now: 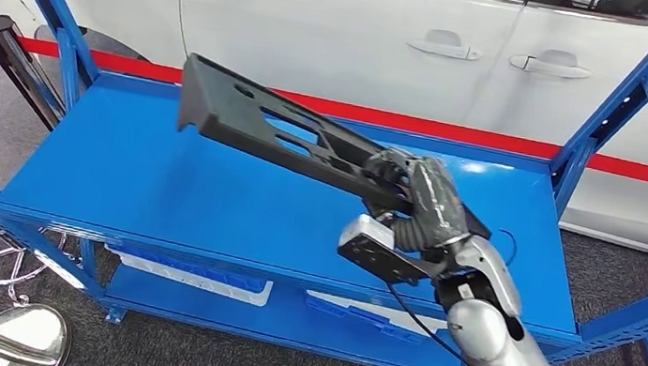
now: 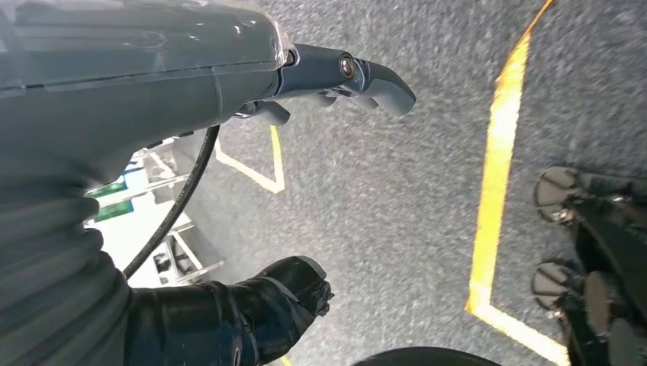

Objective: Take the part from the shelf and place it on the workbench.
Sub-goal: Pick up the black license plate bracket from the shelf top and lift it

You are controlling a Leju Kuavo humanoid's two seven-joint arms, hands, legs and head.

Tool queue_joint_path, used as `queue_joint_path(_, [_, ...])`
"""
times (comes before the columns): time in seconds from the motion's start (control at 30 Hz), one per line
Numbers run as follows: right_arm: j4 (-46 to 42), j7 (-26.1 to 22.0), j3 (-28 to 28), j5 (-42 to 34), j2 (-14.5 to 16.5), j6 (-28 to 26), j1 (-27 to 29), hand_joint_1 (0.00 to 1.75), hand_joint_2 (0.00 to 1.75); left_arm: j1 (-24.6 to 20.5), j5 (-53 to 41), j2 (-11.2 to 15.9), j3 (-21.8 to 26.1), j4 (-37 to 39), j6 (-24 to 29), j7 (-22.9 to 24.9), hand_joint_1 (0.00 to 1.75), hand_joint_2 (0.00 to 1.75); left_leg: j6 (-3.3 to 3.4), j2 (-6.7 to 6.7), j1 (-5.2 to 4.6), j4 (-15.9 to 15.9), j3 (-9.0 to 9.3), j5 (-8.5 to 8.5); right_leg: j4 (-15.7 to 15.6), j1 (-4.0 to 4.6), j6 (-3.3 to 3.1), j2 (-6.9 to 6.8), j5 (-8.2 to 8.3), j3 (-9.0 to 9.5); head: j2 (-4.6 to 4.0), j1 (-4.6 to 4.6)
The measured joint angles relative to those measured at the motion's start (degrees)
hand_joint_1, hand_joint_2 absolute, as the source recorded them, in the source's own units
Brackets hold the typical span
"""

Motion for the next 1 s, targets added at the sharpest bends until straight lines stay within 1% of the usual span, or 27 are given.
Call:
queue_joint_path(0.03, [-1.3, -1.2, -1.1, 0.5, -1.4, -0.6, 1.4, 1.75, 1.75, 0.0, -0.1, -0.4, -0.4, 0.0, 0.5, -0.1, 0.00, 1.75, 0.25, -0.01, 0.21, -0.4, 0.15, 0.35, 0.0, 0.00, 0.21, -0.08, -0.09, 0.12, 0.00, 0.01])
queue_joint_path(0.07, [-2.4, -2.2, -2.2, 1.0, -2.7, -1.0, 2.6, 1.75, 1.75, 0.0, -0.2, -0.8, -0.7, 0.0, 0.8, -0.1, 0.00, 1.75, 0.46, 0.05, 0.38, -1.0, 0.35, 0.72, 0.3, 0.05, 0.43, -0.09, -0.59, 0.10, -0.01, 0.03])
queue_joint_path(0.1, [-3.3, -2.9, -3.0, 1.4, -3.8, -1.0, 3.4, 1.75, 1.75, 0.0, -0.2, -1.2, -0.9, 0.0, 1.0, -0.2, 0.00, 1.75, 0.68, 0.26, 0.58, -1.6, 0.51, 1.11, 1.4, 0.08, 0.67, -0.05, -1.74, -0.32, 0.00, 0.06])
queue_joint_path(0.13, [-4.0, -3.3, -3.6, 1.6, -4.6, -0.8, 3.9, 1.75, 1.75, -0.1, -0.2, -1.5, -1.2, 0.0, 1.1, -0.2, 0.00, 1.75, 0.83, 0.57, 0.77, -2.0, 0.59, 1.43, 3.7, 0.09, 0.87, -0.01, -3.54, -1.23, -0.01, 0.11])
queue_joint_path(0.2, [-4.9, -3.6, -4.1, 1.8, -5.7, -0.2, 4.6, 1.75, 1.75, -0.1, 0.0, -1.9, -1.5, 0.0, 1.0, -0.1, 0.00, 1.75, 0.94, 1.10, 0.74, -1.9, 0.16, 1.62, 10.9, -0.11, 1.27, 0.00, -7.56, -4.16, 0.00, 0.15])
queue_joint_path(0.23, [-5.3, -3.7, -4.2, 1.8, -6.1, 0.1, 5.0, 1.75, 1.75, -0.2, 0.1, -2.1, -1.6, 0.0, 1.0, 0.0, 0.00, 1.75, 0.89, 1.25, 0.78, -1.7, -0.16, 1.65, 13.9, -0.32, 1.48, -0.04, -8.63, -5.27, 0.00, 0.15])
queue_joint_path(0.27, [-5.7, -3.7, -4.3, 1.8, -6.4, 0.3, 5.3, 1.75, 1.75, -0.3, 0.2, -2.2, -1.7, 0.0, 0.9, 0.1, 0.00, 1.75, 0.82, 1.32, 0.85, -1.4, -0.52, 1.69, 15.1, -0.60, 1.71, -0.08, -8.61, -5.52, 0.00, 0.14])
queue_joint_path(0.3, [-6.0, -3.8, -4.3, 1.8, -6.6, 0.5, 5.6, 1.75, 1.75, -0.4, 0.3, -2.3, -1.8, 0.0, 0.8, 0.2, 0.00, 1.75, 0.71, 1.32, 0.99, -1.0, -0.89, 1.73, 14.0, -0.93, 1.97, -0.13, -7.52, -4.65, 0.00, 0.14])
queue_joint_path(0.33, [-6.4, -3.8, -4.3, 1.8, -6.9, 0.6, 5.8, 1.75, 1.75, -0.5, 0.5, -2.4, -1.8, 0.0, 0.7, 0.3, 0.00, 1.75, 0.49, 1.27, 1.17, -0.6, -1.28, 1.72, 10.8, -1.27, 2.26, -0.18, -5.76, -2.72, 0.00, 0.14])
queue_joint_path(0.37, [-6.7, -3.8, -4.3, 1.8, -7.2, 0.6, 5.8, 1.75, 1.75, -0.6, 0.5, -2.4, -1.8, 0.0, 0.6, 0.4, 0.00, 1.75, 0.18, 1.21, 1.31, -0.1, -1.69, 1.70, 7.0, -1.49, 2.52, -0.15, -4.62, -0.57, 0.00, 0.15])
queue_joint_path(0.4, [-7.0, -3.8, -4.4, 1.8, -7.4, 0.6, 5.9, 1.75, 1.75, -0.7, 0.6, -2.4, -1.8, 0.0, 0.5, 0.5, 0.00, 1.75, -0.24, 1.09, 1.37, 0.4, -2.07, 1.69, 4.1, -1.48, 2.51, 0.03, -3.55, 1.01, 0.00, 0.14])
queue_joint_path(0.43, [-7.3, -3.8, -4.4, 1.8, -7.6, 0.6, 6.0, 1.75, 1.75, -0.7, 0.7, -2.4, -1.8, 0.0, 0.5, 0.6, 0.00, 1.75, -0.71, 0.95, 1.33, 0.8, -2.35, 1.75, 2.3, -1.46, 2.25, 0.23, -3.15, 1.91, 0.00, 0.14])
queue_joint_path(0.47, [-7.6, -3.8, -4.4, 1.8, -7.7, 0.6, 6.0, 1.75, 1.75, -0.7, 0.8, -2.3, -1.8, 0.1, 0.4, 0.6, 0.00, 1.75, -1.15, 0.80, 1.19, 1.0, -2.59, 1.90, 1.8, -1.33, 1.82, 0.45, -3.23, 1.96, 0.00, 0.11])
queue_joint_path(0.53, [-8.0, -3.7, -4.4, 1.8, -8.0, 0.6, 6.2, 1.75, 1.75, -0.7, 0.9, -2.4, -1.8, 0.1, 0.4, 0.6, 0.00, 1.75, -1.98, 0.57, 1.13, 1.0, -2.98, 2.34, 2.0, -1.29, 0.61, 0.56, -2.72, 1.30, 0.00, 0.09])
queue_joint_path(0.57, [-8.1, -3.7, -4.4, 1.8, -8.0, 0.6, 6.2, 1.75, 1.75, -0.7, 0.9, -2.4, -1.8, 0.1, 0.4, 0.7, 0.00, 1.75, -2.31, 0.53, 1.23, 1.3, -3.37, 1.98, 2.0, -1.27, 0.02, 0.49, -2.40, 0.89, 0.00, 0.07])
queue_joint_path(0.6, [-8.3, -3.7, -4.4, 1.8, -8.0, 0.6, 6.2, 1.75, 1.75, -0.6, 0.9, -2.4, -1.8, 0.1, 0.3, 0.7, 0.00, 1.75, -2.54, 0.54, 1.35, 2.3, -3.98, 0.78, 1.9, -1.25, -0.62, 0.39, -1.97, 0.43, 0.00, 0.06])
queue_joint_path(0.63, [-8.4, -3.7, -4.4, 1.8, -8.0, 0.6, 6.2, 1.75, 1.75, -0.6, 0.9, -2.4, -1.8, 0.1, 0.3, 0.7, 0.00, 1.75, -2.66, 0.57, 1.43, 4.6, -4.91, -1.32, 1.9, -1.18, -1.18, 0.28, -1.51, -0.10, 0.00, 0.05])
queue_joint_path(0.7, [-8.6, -3.6, -4.4, 1.7, -8.0, 0.6, 6.2, 1.75, 1.75, -0.7, 1.0, -2.4, -1.8, 0.1, 0.3, 0.6, 0.00, 1.75, -2.69, 0.61, 1.40, 11.7, -7.27, -6.52, 1.9, -0.77, -1.86, 0.14, -0.58, -1.32, 0.00, 0.04])
queue_joint_path(0.73, [-8.6, -3.5, -4.4, 1.6, -8.1, 0.6, 6.2, 1.75, 1.75, -0.7, 1.1, -2.4, -1.8, 0.1, 0.3, 0.6, 0.00, 1.75, -2.61, 0.61, 1.34, 15.0, -8.09, -8.18, 1.9, -0.50, -2.03, 0.11, -0.10, -1.98, 0.00, 0.04])
queue_joint_path(0.77, [-8.7, -3.5, -4.4, 1.5, -8.1, 0.6, 6.2, 1.75, 1.75, -0.7, 1.1, -2.4, -1.8, 0.1, 0.3, 0.5, 0.00, 1.75, -2.42, 0.60, 1.22, 17.0, -8.16, -8.69, 1.9, -0.21, -2.15, 0.08, 0.38, -2.63, 0.00, 0.04])
queue_joint_path(0.8, [-8.7, -3.4, -4.4, 1.3, -8.1, 0.6, 6.2, 1.75, 1.75, -0.8, 1.1, -2.4, -1.8, 0.1, 0.3, 0.4, 0.00, 1.75, -2.05, 0.59, 1.04, 16.9, -7.16, -8.06, 1.9, 0.10, -2.24, 0.07, 0.86, -3.24, 0.00, 0.04])
queue_joint_path(0.83, [-8.7, -3.3, -4.4, 1.1, -8.1, 0.6, 6.2, 1.75, 1.75, -0.8, 1.2, -2.4, -1.8, 0.1, 0.3, 0.3, 0.00, 1.75, -1.42, 0.58, 0.73, 14.5, -4.99, -6.71, 1.9, 0.42, -2.31, 0.09, 1.34, -3.80, 0.00, 0.04])
queue_joint_path(0.87, [-8.9, -3.2, -4.4, 1.0, -8.1, 0.6, 6.2, 1.75, 1.75, -0.8, 1.2, -2.4, -1.8, 0.1, 0.2, 0.2, 0.00, 1.75, -0.52, 0.54, 0.28, 10.6, -1.99, -5.42, 1.9, 0.60, -2.35, 0.09, 1.80, -4.24, 0.00, 0.05])
queue_joint_path(0.9, [-9.0, -3.1, -4.4, 0.9, -8.1, 0.6, 6.2, 1.75, 1.75, -0.8, 1.2, -2.2, -1.8, 0.1, 0.2, 0.1, 0.00, 1.75, 0.50, 0.61, -0.20, 6.2, 1.14, -4.83, 1.9, 0.82, -2.29, 0.06, 2.22, -4.55, 0.00, 0.07])
queue_joint_path(0.93, [-9.2, -2.8, -4.4, 0.8, -8.1, 0.6, 6.2, 1.75, 1.75, -0.9, 1.3, -2.0, -1.8, 0.1, 0.2, 0.0, 0.00, 1.75, 1.14, 0.74, -0.64, 2.7, 3.49, -4.47, 1.9, 0.82, -2.11, -0.04, 2.64, -4.69, 0.00, 0.08])
queue_joint_path(0.97, [-9.4, -2.5, -4.4, 0.8, -8.1, 0.6, 6.2, 1.75, 1.75, -0.9, 1.3, -1.9, -1.8, 0.1, 0.2, 0.0, 0.00, 1.75, 1.56, 0.84, -1.01, 0.4, 4.80, -4.49, 1.7, 0.65, -1.85, -0.17, 3.01, -4.70, 0.00, 0.08])
queue_joint_path(1.0, [-9.5, -2.1, -4.4, 0.9, -8.1, 0.5, 6.2, 1.75, 1.75, -0.9, 1.4, -1.8, -1.8, 0.2, 0.1, 0.0, 0.00, 1.75, 1.65, 0.95, -1.27, -0.6, 5.14, -4.40, 1.5, 0.50, -1.48, -0.30, 3.47, -4.67, 0.00, 0.05])
